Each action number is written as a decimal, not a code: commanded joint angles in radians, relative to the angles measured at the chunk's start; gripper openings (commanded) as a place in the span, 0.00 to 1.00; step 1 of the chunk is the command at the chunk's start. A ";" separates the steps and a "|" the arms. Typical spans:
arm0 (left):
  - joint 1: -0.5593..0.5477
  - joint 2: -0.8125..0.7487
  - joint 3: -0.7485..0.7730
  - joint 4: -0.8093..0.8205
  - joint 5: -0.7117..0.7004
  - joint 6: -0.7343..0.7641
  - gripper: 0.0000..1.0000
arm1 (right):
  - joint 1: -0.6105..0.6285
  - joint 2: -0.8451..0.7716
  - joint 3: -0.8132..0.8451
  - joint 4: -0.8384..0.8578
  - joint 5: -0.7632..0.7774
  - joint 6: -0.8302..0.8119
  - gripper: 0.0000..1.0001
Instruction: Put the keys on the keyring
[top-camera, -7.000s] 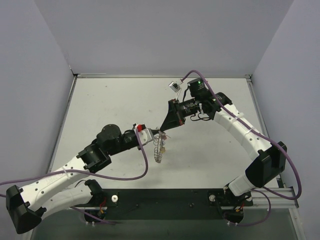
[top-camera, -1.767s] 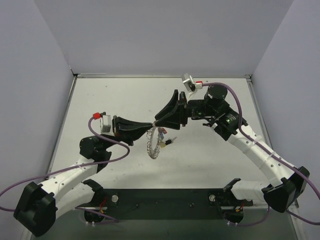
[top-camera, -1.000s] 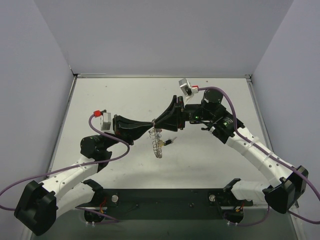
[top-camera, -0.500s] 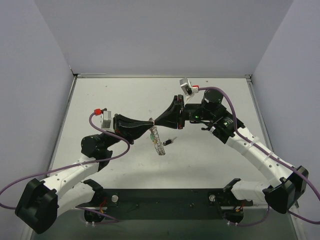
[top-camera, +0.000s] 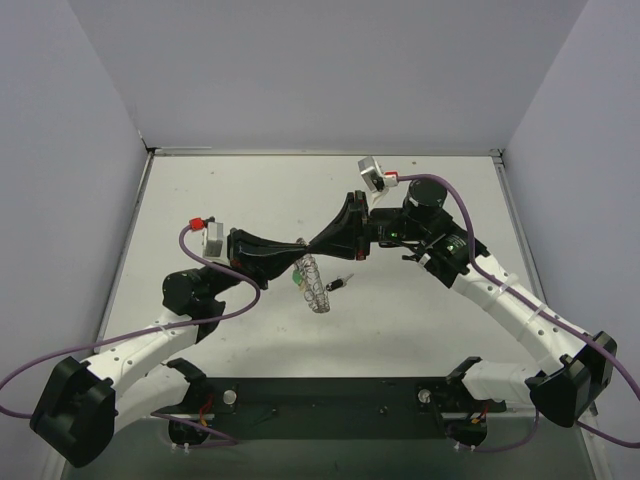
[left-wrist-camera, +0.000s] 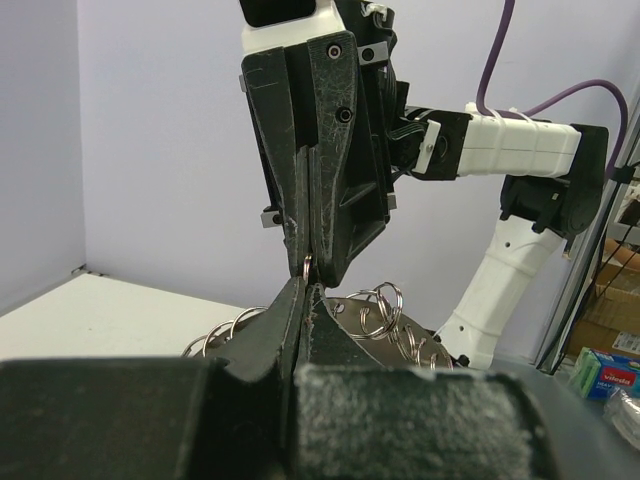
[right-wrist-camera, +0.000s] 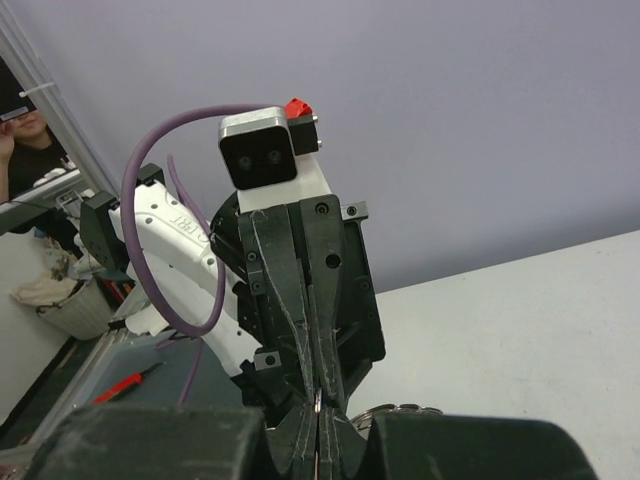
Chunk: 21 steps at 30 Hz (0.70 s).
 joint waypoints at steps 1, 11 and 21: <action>-0.003 -0.013 0.036 0.267 -0.002 0.000 0.00 | 0.006 -0.017 0.016 0.088 -0.057 0.009 0.00; 0.002 -0.075 0.041 0.080 -0.029 0.082 0.14 | -0.003 -0.031 0.053 -0.097 -0.025 -0.126 0.00; 0.005 -0.213 0.243 -0.687 0.105 0.426 0.61 | -0.055 -0.031 0.128 -0.481 -0.009 -0.309 0.00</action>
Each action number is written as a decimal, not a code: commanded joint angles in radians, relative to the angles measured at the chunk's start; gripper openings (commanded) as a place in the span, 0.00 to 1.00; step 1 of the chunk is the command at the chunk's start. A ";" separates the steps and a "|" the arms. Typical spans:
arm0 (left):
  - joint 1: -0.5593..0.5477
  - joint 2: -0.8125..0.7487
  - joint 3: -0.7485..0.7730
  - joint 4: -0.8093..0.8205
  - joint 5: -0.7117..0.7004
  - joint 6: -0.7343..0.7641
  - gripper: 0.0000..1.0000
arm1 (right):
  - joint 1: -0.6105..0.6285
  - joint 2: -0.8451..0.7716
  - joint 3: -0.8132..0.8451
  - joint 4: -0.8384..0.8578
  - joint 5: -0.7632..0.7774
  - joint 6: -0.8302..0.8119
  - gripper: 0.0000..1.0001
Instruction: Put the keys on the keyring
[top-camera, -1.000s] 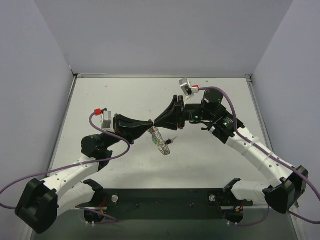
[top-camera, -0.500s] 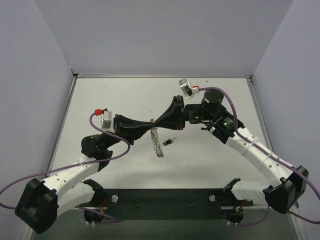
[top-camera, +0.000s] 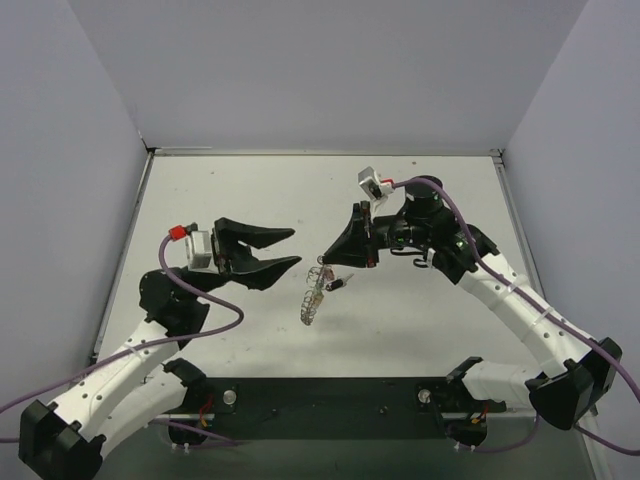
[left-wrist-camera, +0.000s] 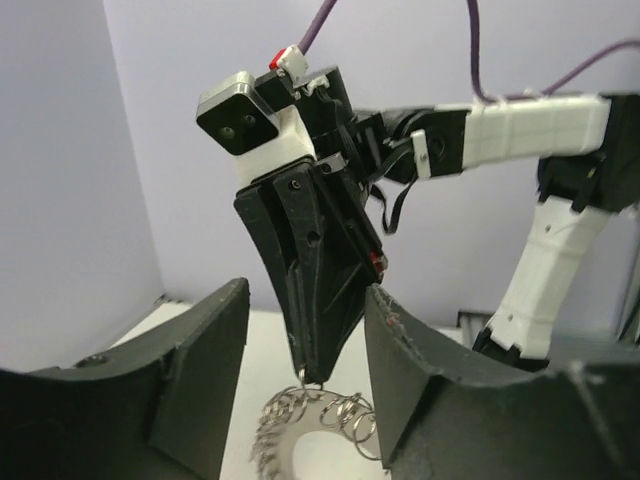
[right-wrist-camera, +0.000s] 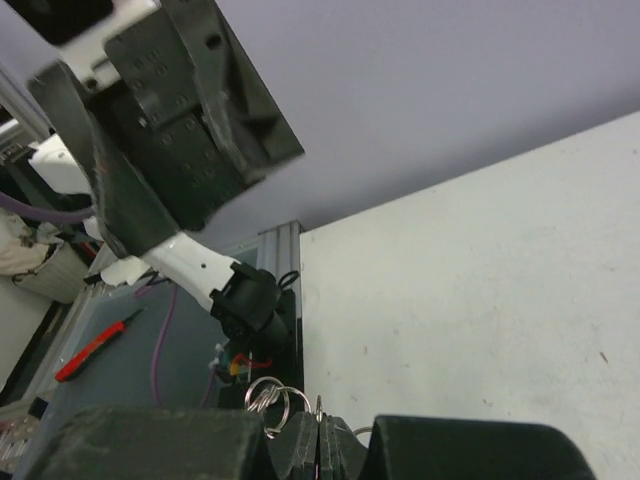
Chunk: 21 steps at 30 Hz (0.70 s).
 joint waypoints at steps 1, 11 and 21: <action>0.004 -0.008 0.230 -0.568 0.114 0.275 0.61 | -0.013 -0.012 0.106 -0.183 -0.019 -0.157 0.00; 0.006 0.187 0.616 -1.369 0.263 0.612 0.64 | 0.016 0.094 0.278 -0.542 -0.085 -0.384 0.00; -0.015 0.300 0.649 -1.419 0.390 0.627 0.50 | 0.036 0.096 0.306 -0.579 -0.054 -0.412 0.00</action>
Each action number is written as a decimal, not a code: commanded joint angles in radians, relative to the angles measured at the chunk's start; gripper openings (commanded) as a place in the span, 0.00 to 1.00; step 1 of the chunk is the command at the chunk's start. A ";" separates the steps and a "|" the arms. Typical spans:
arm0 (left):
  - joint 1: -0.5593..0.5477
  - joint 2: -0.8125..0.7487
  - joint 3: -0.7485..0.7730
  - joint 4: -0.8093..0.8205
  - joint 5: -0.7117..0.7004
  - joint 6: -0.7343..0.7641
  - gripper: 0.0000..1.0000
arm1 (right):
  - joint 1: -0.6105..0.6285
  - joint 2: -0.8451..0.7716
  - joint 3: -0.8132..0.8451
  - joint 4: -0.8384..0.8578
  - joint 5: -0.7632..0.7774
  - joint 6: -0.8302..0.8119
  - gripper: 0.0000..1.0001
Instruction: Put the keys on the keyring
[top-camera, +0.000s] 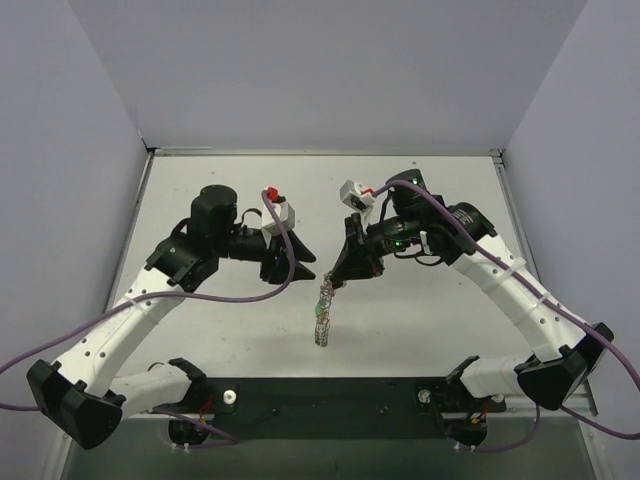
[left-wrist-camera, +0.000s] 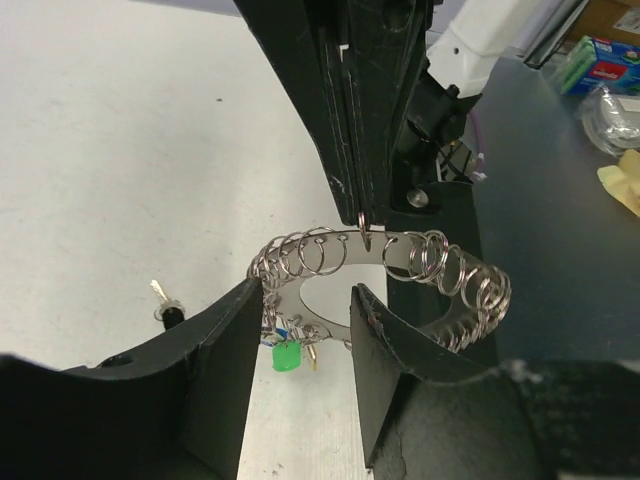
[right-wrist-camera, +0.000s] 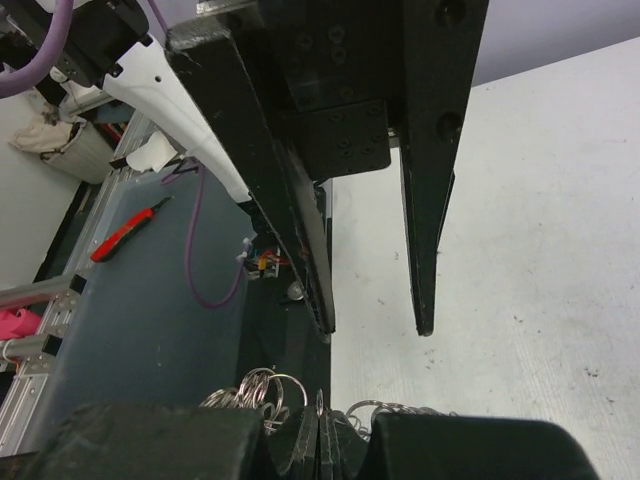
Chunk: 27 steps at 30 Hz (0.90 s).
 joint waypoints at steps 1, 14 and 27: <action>-0.018 0.015 0.050 -0.025 0.092 0.024 0.49 | 0.007 -0.020 0.053 0.001 -0.034 -0.040 0.00; -0.112 0.046 0.018 0.133 0.052 -0.071 0.46 | 0.013 -0.020 0.044 0.018 -0.024 -0.031 0.00; -0.175 0.103 0.064 0.072 -0.055 -0.032 0.28 | 0.015 -0.064 0.009 0.081 -0.011 -0.002 0.00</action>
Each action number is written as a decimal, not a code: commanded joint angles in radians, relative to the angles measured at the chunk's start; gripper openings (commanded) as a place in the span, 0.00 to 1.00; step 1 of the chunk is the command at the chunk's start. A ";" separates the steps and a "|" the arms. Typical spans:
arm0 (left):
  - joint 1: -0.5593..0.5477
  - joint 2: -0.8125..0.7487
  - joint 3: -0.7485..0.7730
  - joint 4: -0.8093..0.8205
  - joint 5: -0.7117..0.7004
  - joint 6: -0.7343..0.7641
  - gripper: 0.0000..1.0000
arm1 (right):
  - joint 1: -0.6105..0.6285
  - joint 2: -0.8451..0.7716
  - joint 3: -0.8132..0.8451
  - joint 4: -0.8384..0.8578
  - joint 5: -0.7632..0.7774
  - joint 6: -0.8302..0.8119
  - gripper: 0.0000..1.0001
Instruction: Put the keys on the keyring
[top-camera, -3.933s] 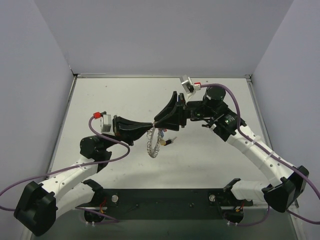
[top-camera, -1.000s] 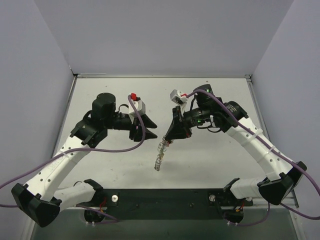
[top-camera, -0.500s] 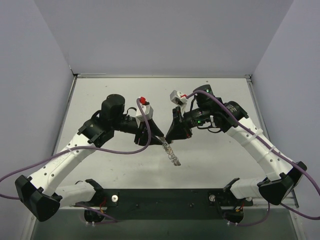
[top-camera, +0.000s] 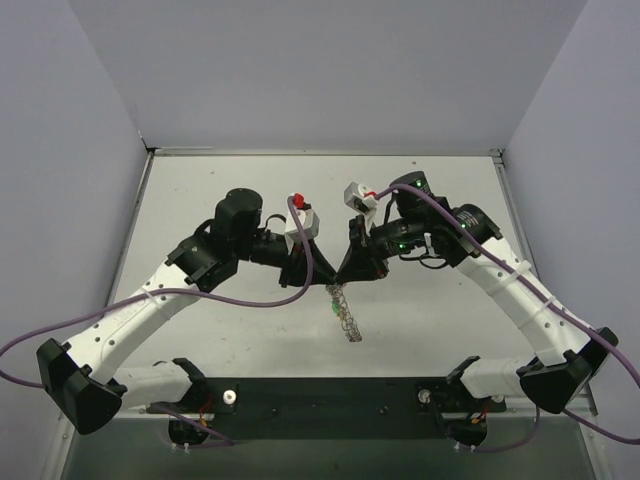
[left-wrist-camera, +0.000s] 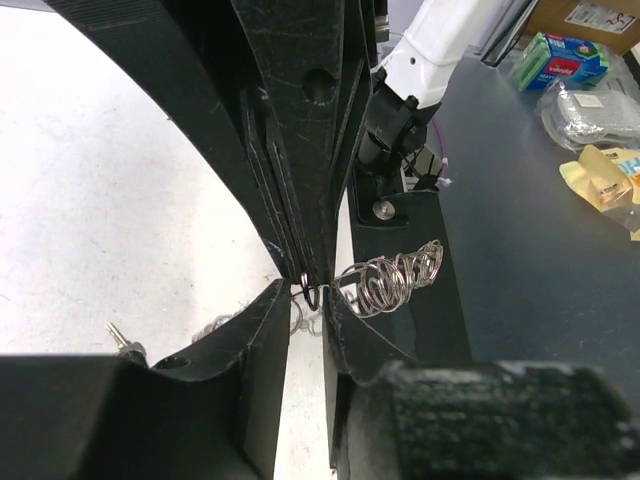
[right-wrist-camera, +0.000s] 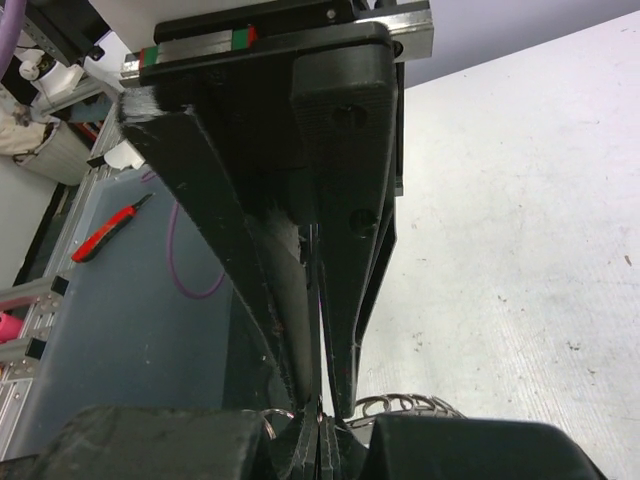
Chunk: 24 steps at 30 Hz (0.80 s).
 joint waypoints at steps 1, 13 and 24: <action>-0.035 0.030 0.053 -0.002 -0.040 0.021 0.17 | 0.008 -0.051 0.006 0.136 -0.058 0.016 0.00; -0.062 -0.063 -0.102 0.309 -0.189 -0.120 0.00 | 0.009 -0.100 -0.094 0.296 0.071 0.134 0.31; -0.058 -0.178 -0.277 0.678 -0.289 -0.269 0.00 | -0.027 -0.292 -0.315 0.639 0.225 0.303 0.65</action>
